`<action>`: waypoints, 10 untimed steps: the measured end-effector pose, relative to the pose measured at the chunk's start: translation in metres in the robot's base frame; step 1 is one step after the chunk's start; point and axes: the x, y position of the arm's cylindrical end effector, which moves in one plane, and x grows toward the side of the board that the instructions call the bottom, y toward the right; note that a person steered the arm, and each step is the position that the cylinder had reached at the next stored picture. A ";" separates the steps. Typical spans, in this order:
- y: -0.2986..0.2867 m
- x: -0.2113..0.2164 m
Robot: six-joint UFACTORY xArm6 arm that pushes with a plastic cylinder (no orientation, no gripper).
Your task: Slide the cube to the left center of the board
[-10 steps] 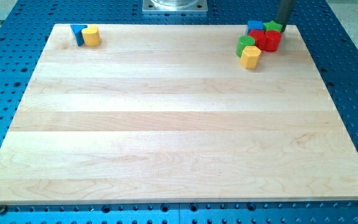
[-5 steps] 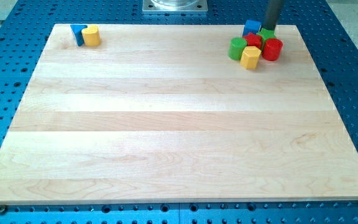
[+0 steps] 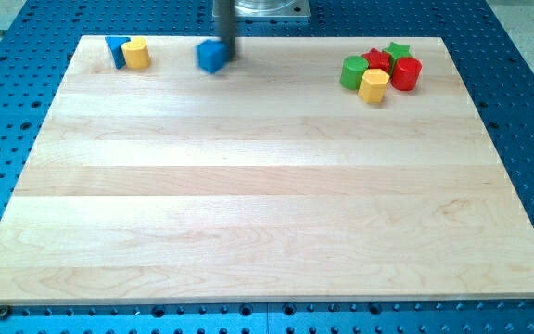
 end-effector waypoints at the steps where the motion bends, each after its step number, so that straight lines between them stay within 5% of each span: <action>1: -0.022 0.025; 2: -0.101 0.103; 5: -0.122 0.063; 7: -0.133 0.151; 8: -0.160 0.109; 10: -0.154 0.161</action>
